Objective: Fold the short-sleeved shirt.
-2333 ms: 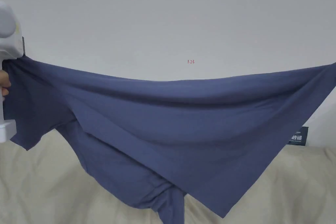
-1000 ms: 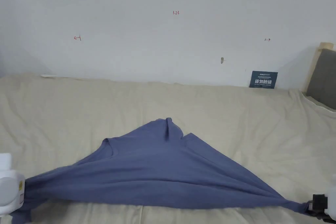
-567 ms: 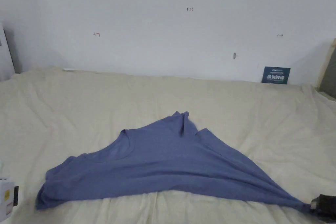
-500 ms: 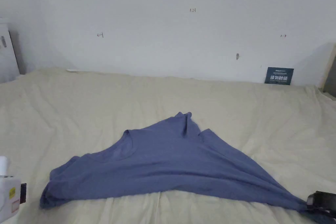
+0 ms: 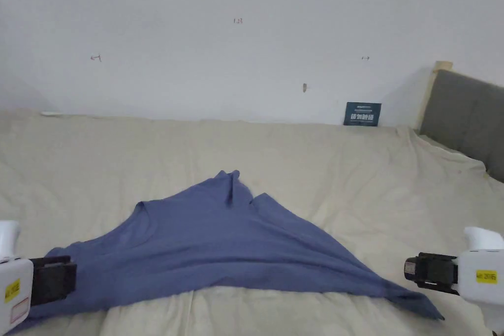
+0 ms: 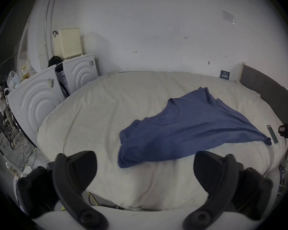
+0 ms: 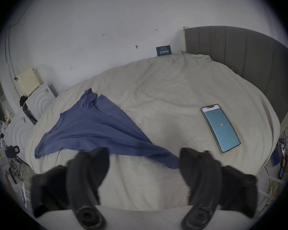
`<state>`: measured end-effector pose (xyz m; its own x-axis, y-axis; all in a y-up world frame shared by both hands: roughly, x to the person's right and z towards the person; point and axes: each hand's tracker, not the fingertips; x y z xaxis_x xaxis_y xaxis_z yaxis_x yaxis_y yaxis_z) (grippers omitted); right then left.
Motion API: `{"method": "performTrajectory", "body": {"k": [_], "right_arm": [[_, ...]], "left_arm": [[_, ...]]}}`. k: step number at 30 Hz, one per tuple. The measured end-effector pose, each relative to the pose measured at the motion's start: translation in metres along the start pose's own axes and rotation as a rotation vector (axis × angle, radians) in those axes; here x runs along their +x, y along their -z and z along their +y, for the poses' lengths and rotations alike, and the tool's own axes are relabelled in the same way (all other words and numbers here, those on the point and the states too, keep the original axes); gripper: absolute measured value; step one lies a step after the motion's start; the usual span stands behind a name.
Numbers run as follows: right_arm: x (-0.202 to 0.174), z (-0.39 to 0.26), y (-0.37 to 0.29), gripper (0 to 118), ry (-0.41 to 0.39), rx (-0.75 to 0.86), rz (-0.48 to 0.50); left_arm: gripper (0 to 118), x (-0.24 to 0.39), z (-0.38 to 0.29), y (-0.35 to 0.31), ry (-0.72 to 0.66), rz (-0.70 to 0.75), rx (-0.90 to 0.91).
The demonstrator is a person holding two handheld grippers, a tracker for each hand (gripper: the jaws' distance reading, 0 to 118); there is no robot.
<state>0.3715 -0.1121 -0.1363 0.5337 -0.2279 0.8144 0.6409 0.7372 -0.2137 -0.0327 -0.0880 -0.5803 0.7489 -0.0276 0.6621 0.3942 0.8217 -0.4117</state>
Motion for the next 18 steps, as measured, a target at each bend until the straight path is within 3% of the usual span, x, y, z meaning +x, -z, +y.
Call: {"method": "performTrajectory", "body": {"k": [2, 3, 4, 5, 12, 14, 16, 18], "right_arm": [[0.004, -0.004, -0.004, 8, -0.017, 0.015, -0.055], [0.009, -0.006, -0.002, 4, -0.03, 0.022, -0.083], [0.013, -0.01, -0.004, 0, -0.021, 0.022, -0.075], [0.017, -0.013, -0.006, 0, -0.014, 0.018, -0.07], [0.028, -0.037, -0.006, 0, 0.08, 0.025, -0.046], [0.027, -0.038, 0.007, 0, 0.041, 0.01, -0.066], [0.026, -0.036, 0.022, 4, -0.046, 0.001, -0.11], [0.028, -0.036, 0.037, 17, -0.116, -0.001, -0.122]], "left_arm": [[61, 0.01, -0.001, 0.002, 0.021, -0.008, 0.02], [31, 0.014, -0.002, 0.003, 0.034, 0.0, 0.028], [12, 0.026, -0.001, 0.0, 0.054, 0.001, 0.032], [4, 0.033, -0.001, 0.003, 0.057, 0.004, 0.026], [0, 0.071, 0.005, 0.004, 0.07, -0.046, 0.026], [0, 0.083, 0.011, 0.012, 0.129, -0.062, 0.004], [0, 0.092, 0.017, 0.02, 0.136, -0.075, 0.015], [0, 0.101, 0.025, 0.026, 0.14, -0.104, 0.005]]}}
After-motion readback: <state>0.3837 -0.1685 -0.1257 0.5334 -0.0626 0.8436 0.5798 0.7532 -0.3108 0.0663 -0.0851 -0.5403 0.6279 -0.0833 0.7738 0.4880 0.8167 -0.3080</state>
